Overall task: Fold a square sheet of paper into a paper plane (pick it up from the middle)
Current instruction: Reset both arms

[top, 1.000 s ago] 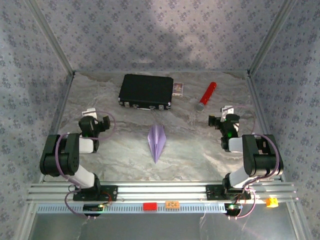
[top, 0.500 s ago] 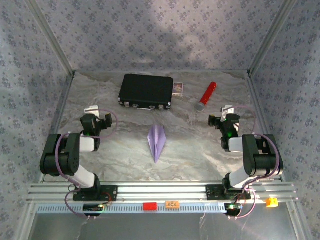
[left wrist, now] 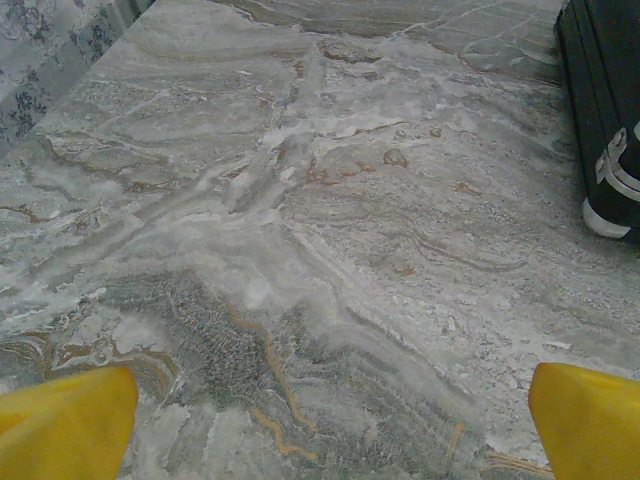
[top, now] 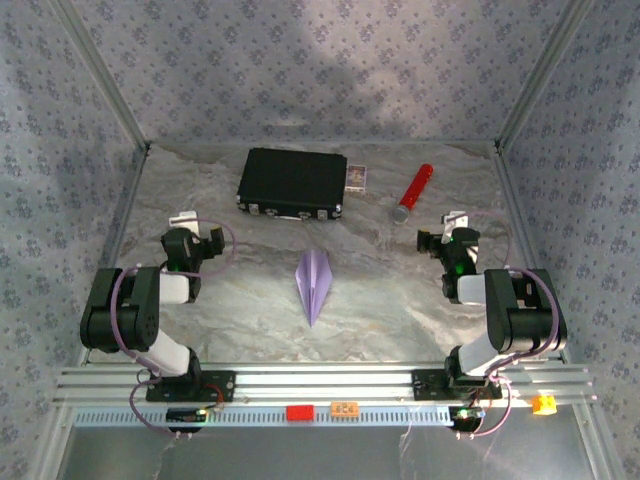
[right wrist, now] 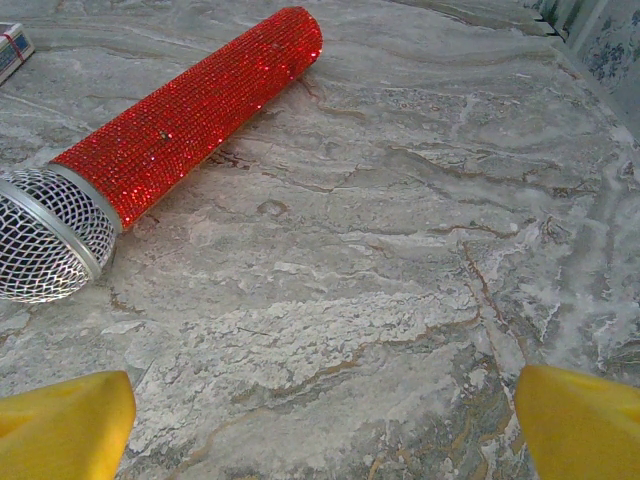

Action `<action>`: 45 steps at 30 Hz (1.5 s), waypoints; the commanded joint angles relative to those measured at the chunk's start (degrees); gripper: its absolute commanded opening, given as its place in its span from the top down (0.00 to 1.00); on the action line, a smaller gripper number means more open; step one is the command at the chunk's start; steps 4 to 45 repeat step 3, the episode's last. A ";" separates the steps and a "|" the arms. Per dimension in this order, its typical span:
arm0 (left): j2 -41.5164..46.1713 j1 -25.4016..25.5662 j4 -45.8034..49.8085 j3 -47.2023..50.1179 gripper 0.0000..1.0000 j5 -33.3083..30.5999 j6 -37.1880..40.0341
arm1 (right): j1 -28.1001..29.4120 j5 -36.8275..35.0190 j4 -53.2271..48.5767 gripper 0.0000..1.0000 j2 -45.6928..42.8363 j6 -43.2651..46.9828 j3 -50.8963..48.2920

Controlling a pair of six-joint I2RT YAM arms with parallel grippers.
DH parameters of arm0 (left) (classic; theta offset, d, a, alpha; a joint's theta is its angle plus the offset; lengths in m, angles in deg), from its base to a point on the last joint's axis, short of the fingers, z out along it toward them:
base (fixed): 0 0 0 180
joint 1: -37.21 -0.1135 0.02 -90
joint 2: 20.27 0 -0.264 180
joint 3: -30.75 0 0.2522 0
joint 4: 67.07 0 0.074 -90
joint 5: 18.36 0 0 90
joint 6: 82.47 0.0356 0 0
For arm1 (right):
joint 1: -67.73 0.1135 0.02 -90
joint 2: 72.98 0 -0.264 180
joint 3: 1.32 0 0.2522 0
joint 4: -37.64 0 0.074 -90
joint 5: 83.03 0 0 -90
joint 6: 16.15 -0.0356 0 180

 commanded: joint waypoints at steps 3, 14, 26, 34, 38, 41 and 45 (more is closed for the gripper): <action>0.55 0.07 -0.92 -1.25 0.00 -0.05 0.88 | -0.43 0.41 0.40 0.01 -0.05 -0.80 1.29; 0.55 0.07 -0.92 -1.25 0.00 -0.05 0.88 | -0.43 0.41 0.40 0.01 -0.05 -0.80 1.29; 0.55 0.07 -0.92 -1.25 0.00 -0.05 0.88 | -0.43 0.41 0.40 0.01 -0.05 -0.80 1.29; 0.55 0.07 -0.92 -1.25 0.00 -0.05 0.88 | -0.43 0.41 0.40 0.01 -0.05 -0.80 1.29; 0.55 0.07 -0.92 -1.25 0.00 -0.05 0.88 | -0.43 0.41 0.40 0.01 -0.05 -0.80 1.29; 0.55 0.07 -0.92 -1.25 0.00 -0.05 0.88 | -0.43 0.41 0.40 0.01 -0.05 -0.80 1.29; 0.55 0.07 -0.92 -1.25 0.00 -0.05 0.88 | -0.43 0.41 0.40 0.01 -0.05 -0.80 1.29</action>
